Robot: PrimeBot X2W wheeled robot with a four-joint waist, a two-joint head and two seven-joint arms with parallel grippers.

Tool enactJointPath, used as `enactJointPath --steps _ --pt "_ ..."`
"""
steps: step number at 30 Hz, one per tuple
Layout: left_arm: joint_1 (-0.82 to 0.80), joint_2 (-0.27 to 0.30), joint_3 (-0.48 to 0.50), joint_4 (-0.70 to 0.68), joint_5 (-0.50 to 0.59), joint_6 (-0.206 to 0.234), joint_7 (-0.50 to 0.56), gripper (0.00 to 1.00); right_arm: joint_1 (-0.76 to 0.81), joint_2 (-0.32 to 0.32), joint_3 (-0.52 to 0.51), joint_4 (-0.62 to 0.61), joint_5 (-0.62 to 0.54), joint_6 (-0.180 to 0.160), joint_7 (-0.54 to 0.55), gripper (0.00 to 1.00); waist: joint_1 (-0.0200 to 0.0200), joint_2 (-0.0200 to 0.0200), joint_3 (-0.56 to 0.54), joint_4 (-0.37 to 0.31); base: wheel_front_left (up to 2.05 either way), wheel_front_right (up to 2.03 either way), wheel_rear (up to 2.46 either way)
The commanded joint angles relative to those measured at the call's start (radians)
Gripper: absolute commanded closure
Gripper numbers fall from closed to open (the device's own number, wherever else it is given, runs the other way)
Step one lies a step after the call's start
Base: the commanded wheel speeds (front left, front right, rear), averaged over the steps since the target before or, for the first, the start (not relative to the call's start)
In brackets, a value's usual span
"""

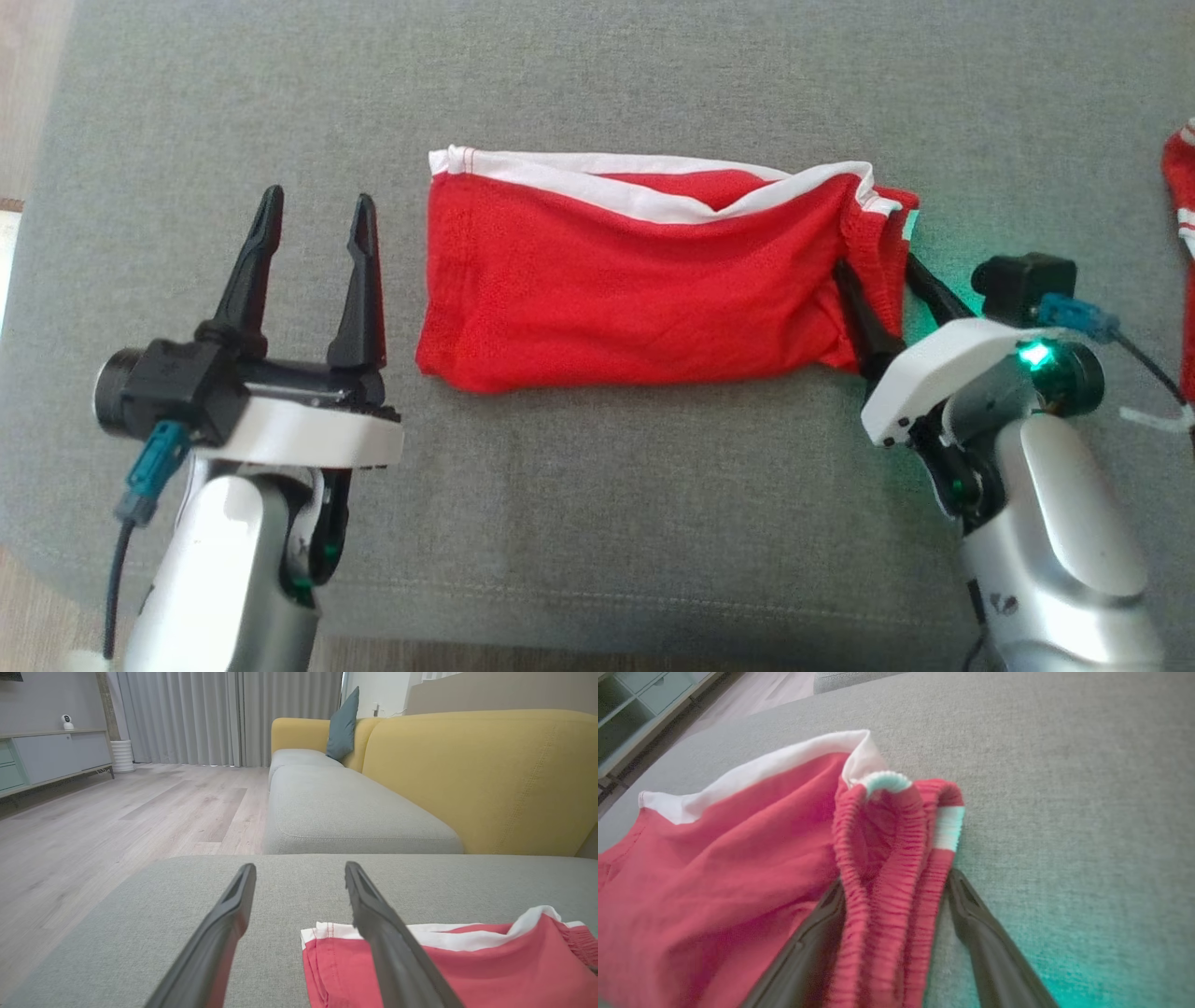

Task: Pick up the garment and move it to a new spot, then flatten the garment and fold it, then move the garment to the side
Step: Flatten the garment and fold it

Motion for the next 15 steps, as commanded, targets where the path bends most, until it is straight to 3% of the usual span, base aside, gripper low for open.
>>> enactJointPath --steps 1,3,10,15 --pt "-0.039 0.006 0.046 -0.025 0.014 -0.007 -0.005 0.0 -0.017 -0.001 0.031 -0.011 0.024 -0.001 0.03 0.28 0.0 0.0 0.002 -0.002 0.0 0.0 0.0" --pt "-0.039 0.002 0.052 -0.022 0.02 -0.012 -0.005 0.0 -0.022 -0.005 0.052 -0.013 0.036 -0.001 0.052 1.0 0.0 0.0 0.003 -0.005 0.0 0.0 0.0" --pt "-0.027 -0.012 0.075 -0.009 0.034 -0.023 -0.005 0.0 0.008 -0.051 0.063 -0.09 0.088 -0.001 0.06 1.0 0.0 0.0 -0.021 -0.021 0.0 0.0 0.0" --pt "-0.01 -0.021 0.086 0.0 0.042 -0.03 -0.005 0.0 0.08 -0.144 0.039 -0.163 0.162 -0.001 0.089 1.0 0.0 0.0 -0.047 -0.038 0.0 0.0 0.0"
